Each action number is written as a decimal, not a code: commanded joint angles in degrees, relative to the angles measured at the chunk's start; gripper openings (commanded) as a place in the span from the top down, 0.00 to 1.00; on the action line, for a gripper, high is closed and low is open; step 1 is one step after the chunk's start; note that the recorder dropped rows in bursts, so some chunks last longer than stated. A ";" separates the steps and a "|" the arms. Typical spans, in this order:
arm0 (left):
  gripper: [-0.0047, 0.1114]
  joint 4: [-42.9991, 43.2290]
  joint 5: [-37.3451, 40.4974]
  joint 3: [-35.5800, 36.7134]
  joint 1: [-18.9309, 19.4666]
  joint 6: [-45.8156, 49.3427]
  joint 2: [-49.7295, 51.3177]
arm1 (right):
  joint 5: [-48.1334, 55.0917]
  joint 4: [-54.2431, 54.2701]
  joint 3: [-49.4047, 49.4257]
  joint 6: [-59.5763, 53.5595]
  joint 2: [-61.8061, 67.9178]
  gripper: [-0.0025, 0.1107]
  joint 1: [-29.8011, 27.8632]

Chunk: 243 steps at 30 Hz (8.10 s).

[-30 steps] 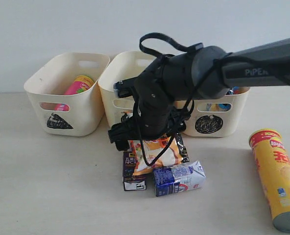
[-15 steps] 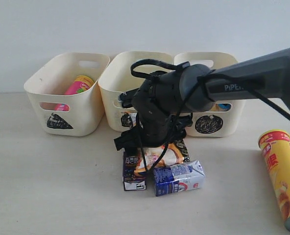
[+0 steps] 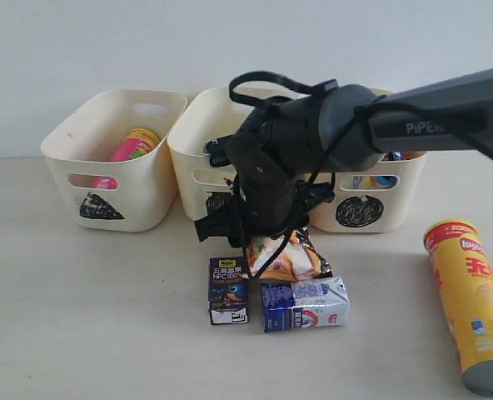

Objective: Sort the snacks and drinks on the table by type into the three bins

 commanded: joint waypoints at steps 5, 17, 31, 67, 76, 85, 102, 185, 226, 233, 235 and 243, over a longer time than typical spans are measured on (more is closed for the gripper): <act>0.92 -0.68 0.01 0.11 0.03 0.21 0.27 | 2.61 4.03 -0.22 -4.57 -6.74 0.98 -0.13; 0.92 -0.68 0.01 0.11 0.03 0.21 0.27 | 7.41 15.89 -0.22 -17.09 -12.44 0.98 -0.04; 0.92 -0.68 0.01 0.11 0.03 0.21 0.27 | 9.62 15.71 -0.22 -22.66 -30.63 0.98 -2.72; 0.92 -0.68 0.01 0.11 0.03 0.21 0.27 | -11.08 80.02 -0.22 -60.33 -11.90 0.98 -39.48; 0.92 -0.68 0.01 0.11 0.03 0.21 0.27 | -11.47 84.25 -0.22 -63.02 -7.13 0.98 -39.48; 0.92 -0.68 0.01 0.11 0.03 0.21 0.27 | -10.62 84.25 -0.22 -63.67 -6.58 0.51 -39.48; 0.92 -0.68 0.01 0.11 0.03 0.21 0.27 | -10.68 77.15 -0.22 -65.29 -17.41 0.61 -41.33; 0.92 -0.68 0.01 0.11 0.03 0.21 0.27 | 7.92 34.48 11.75 -72.15 -5.40 0.29 -11.04; 0.92 -0.68 0.01 0.11 0.03 0.21 0.27 | 7.72 34.02 -11.26 -56.93 -16.04 0.98 -11.04; 0.92 -0.68 0.01 0.11 0.03 0.21 0.27 | -4.98 34.39 -12.80 -52.53 -10.91 0.98 -11.04; 0.92 -0.68 0.01 0.11 0.03 0.21 0.27 | -9.32 34.92 -12.80 -51.94 -9.95 0.98 -11.04; 0.92 -0.68 0.01 0.11 0.03 0.21 0.27 | -21.63 35.06 -12.80 -49.76 -5.27 0.98 -11.04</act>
